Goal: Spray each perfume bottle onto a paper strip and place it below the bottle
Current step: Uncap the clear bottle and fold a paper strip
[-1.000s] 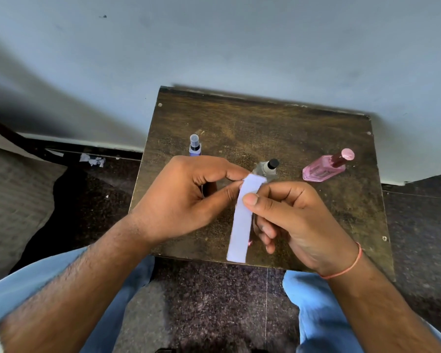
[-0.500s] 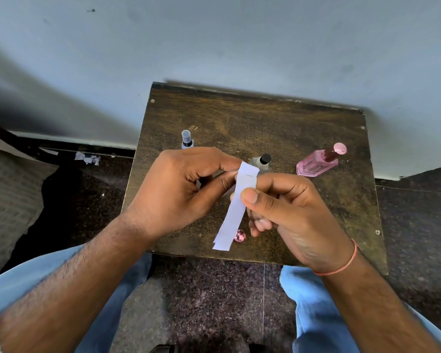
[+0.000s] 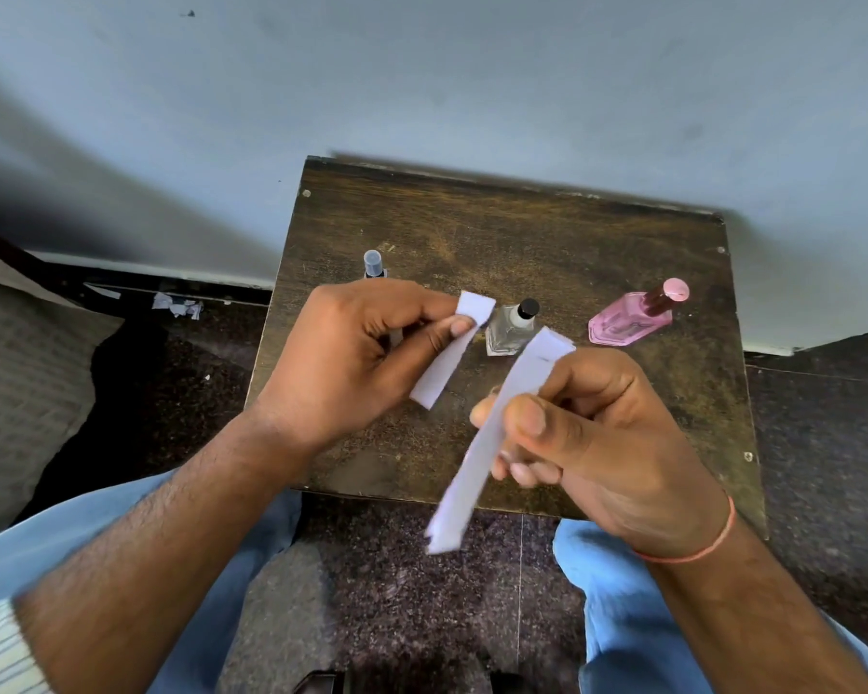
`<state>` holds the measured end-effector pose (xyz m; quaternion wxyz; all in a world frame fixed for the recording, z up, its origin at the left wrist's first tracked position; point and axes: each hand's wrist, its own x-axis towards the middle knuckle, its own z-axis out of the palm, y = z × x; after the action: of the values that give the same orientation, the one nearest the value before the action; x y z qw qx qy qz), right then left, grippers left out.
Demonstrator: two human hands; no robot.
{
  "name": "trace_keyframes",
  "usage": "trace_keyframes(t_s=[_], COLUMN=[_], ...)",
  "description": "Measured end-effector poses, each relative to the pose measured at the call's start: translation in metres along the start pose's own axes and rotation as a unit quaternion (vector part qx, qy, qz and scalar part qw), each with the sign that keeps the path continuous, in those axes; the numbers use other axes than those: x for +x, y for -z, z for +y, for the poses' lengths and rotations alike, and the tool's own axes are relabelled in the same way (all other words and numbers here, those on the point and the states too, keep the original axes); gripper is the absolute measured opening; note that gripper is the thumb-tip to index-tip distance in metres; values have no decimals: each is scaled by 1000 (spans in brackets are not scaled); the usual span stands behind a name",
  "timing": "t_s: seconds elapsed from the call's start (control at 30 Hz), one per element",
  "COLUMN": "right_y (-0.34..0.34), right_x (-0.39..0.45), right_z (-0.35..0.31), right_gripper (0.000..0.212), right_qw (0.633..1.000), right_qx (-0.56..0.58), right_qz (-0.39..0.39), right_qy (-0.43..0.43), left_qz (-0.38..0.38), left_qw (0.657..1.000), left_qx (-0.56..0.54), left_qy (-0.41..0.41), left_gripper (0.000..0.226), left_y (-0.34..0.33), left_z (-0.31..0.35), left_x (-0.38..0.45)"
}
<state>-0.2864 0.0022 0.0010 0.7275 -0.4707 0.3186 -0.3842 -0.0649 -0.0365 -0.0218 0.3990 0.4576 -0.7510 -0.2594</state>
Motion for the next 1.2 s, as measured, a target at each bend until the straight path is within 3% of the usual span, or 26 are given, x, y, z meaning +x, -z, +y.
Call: trace_keyframes(t_s=[0.1, 0.2, 0.33, 0.4, 0.63, 0.83, 0.93, 1.1, 1.2], right_y=[3, 17, 41, 55, 93, 120, 125, 124, 117], right_x=[-3, -4, -14, -20, -41, -50, -51, -50, -52], right_z=[-8, -13, -23, -28, -35, -30, -33, -35, -38], right_gripper=[26, 18, 34, 41, 24, 20, 22, 24, 39], right_qw=[999, 997, 985, 977, 923, 836, 812, 806, 791], right_qx=[-26, -57, -149, -182, -299, -402, -425, -436, -491], right_qz=[-40, -33, 6, 25, 87, 185, 226, 246, 270], right_qy=[-10, -37, -85, -107, -225, -325, -330, -317, -245], left_qz=[9, -2, 3, 4, -11, -22, -34, -34, -38], left_qw=[988, 958, 915, 911, 926, 929, 925, 920, 920], left_qx=[-94, -216, -323, -330, -294, -276, -286, -295, -294], left_qy=[119, 188, 243, 249, 239, 244, 249, 255, 257], left_gripper=[12, 8, 24, 27, 20, 35, 42, 47, 53], left_y=[-2, -6, -9, -10, -16, -20, -21, -22, -23], left_z=[-4, -2, 1, 2, 4, 7, 6, 6, 7], left_x=[1, 5, 11, 13, 14, 15, 15, 14, 13])
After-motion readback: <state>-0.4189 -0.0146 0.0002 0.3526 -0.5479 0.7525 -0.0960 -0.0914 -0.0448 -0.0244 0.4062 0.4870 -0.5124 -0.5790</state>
